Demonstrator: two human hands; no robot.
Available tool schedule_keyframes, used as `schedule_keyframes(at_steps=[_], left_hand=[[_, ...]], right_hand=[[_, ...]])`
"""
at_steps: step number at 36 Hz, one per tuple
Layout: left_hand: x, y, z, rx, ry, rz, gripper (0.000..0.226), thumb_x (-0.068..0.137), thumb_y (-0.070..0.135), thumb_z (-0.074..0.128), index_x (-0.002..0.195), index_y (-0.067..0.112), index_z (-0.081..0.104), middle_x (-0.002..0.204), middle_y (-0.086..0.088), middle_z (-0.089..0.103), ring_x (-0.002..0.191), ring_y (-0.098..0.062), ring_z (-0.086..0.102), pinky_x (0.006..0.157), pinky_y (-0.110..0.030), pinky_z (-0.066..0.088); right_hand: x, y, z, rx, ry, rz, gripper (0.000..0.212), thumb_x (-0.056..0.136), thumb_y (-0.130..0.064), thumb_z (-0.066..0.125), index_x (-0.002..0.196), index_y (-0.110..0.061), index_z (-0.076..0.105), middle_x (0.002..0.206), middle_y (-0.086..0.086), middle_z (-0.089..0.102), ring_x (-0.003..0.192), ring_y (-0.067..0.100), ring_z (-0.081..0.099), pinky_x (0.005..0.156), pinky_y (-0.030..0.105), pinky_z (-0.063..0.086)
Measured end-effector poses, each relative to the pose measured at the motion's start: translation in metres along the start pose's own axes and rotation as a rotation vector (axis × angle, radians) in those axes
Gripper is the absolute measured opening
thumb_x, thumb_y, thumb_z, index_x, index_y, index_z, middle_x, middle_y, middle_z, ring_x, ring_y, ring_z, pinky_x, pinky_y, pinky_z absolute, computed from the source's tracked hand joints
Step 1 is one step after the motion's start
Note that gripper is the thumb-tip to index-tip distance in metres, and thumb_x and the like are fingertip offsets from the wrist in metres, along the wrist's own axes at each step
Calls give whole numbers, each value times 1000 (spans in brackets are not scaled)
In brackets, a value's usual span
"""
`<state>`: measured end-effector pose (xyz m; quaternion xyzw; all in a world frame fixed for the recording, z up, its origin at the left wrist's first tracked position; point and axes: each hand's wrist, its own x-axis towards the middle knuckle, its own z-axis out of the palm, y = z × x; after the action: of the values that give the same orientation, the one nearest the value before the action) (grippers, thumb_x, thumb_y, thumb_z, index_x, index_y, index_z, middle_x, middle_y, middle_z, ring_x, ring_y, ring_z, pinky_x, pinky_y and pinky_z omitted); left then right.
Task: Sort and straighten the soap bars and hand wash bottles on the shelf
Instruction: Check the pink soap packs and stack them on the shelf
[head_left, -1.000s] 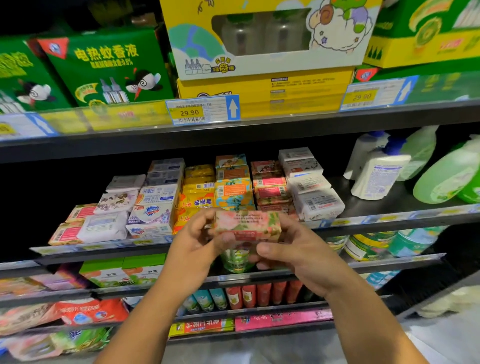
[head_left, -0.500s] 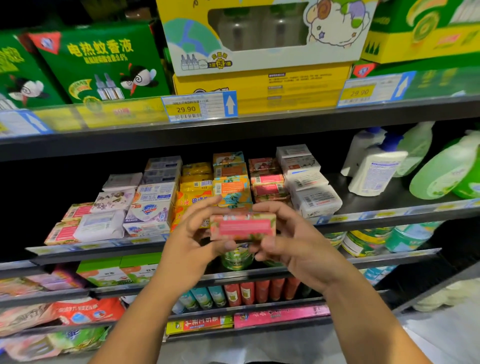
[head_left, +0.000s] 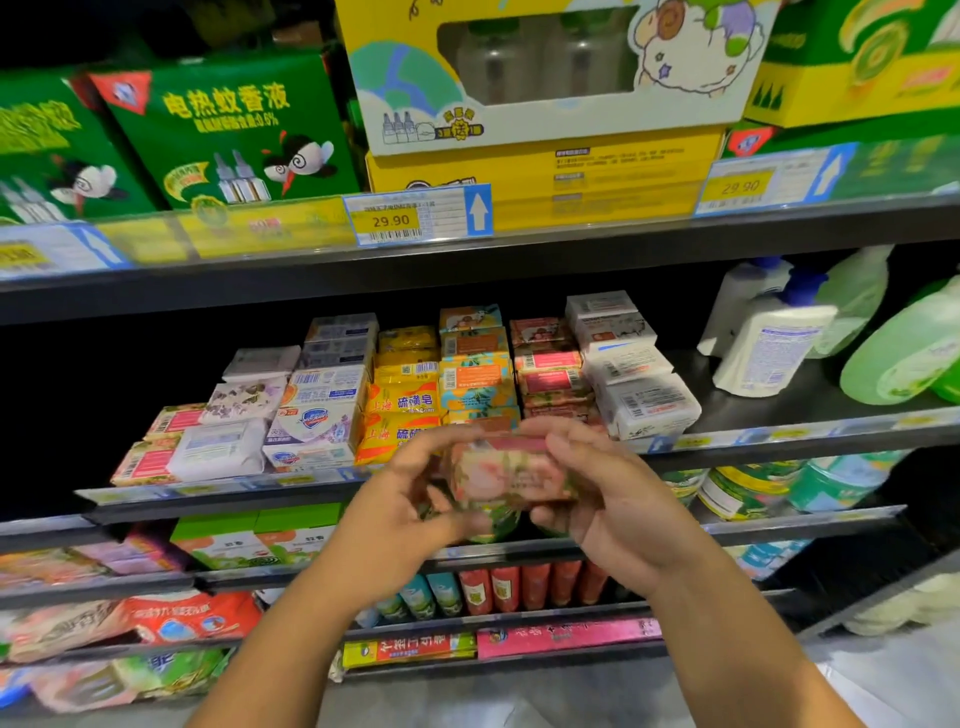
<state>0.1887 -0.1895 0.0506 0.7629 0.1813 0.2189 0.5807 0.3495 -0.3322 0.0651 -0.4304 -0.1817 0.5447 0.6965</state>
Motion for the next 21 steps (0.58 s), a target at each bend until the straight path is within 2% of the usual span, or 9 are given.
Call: schedule_keyframes(at_steps=[2,3,6,9,13,15,17,18,21], left_hand=[[2,-1,-3,4,95,61,51,69,31,82,116,44,65,129,12,60,121,-16,58,97,-32,51],[2,0,-3,-26,131,75,50,69,33,80,116,40,66,130,9,59,123,-16,56,98,-31,50],[1,1,-2,-143,175,49,49,73,21,86,117,22,64,115,7,68,110,-13,63,88,-25,53],[0,5,1,-181,186,31,50,72,13,86,116,19,61,106,10,71,101,-10,67,81,-23,55],[1,12,4,-205,275,78,52,61,23,84,110,31,67,106,12,71,100,-7,66,77,-22,56],[3,17,8,-211,276,120,54,55,27,92,102,41,70,105,11,70,100,-9,67,75,-22,56],[6,23,13,-246,253,145,58,51,33,97,101,41,69,101,11,70,100,-12,69,76,-23,57],[7,24,15,-225,233,161,59,51,36,96,103,40,68,98,11,69,99,-12,69,77,-24,57],[9,25,22,-117,198,176,60,52,34,92,105,44,66,93,13,67,93,-7,65,77,-20,53]], right_hand=[[-1,0,1,25,-116,17,43,78,-9,78,120,-12,69,110,18,72,84,26,71,65,26,60],[0,1,1,-26,-141,4,49,74,-1,78,120,-15,70,111,17,72,84,25,71,67,26,60],[5,6,4,-219,-96,-57,52,76,6,75,119,-21,69,108,10,73,84,21,70,70,28,58],[8,8,4,-324,-47,-113,44,81,2,73,118,-20,67,106,4,75,93,17,70,76,27,57],[11,10,4,-421,-7,-168,44,73,5,81,110,-17,69,105,-1,75,99,12,70,79,23,56],[13,16,6,-513,26,-188,44,72,6,84,107,-16,68,104,-1,74,99,14,70,81,28,58],[13,22,12,-626,31,-176,50,71,3,87,111,-17,66,109,1,73,105,20,69,88,34,58],[15,24,15,-677,34,-167,53,71,3,86,114,-19,65,111,0,73,106,20,69,89,32,58],[14,33,11,-848,-92,-225,41,81,9,74,107,-21,65,100,-2,75,93,19,71,73,23,59]])
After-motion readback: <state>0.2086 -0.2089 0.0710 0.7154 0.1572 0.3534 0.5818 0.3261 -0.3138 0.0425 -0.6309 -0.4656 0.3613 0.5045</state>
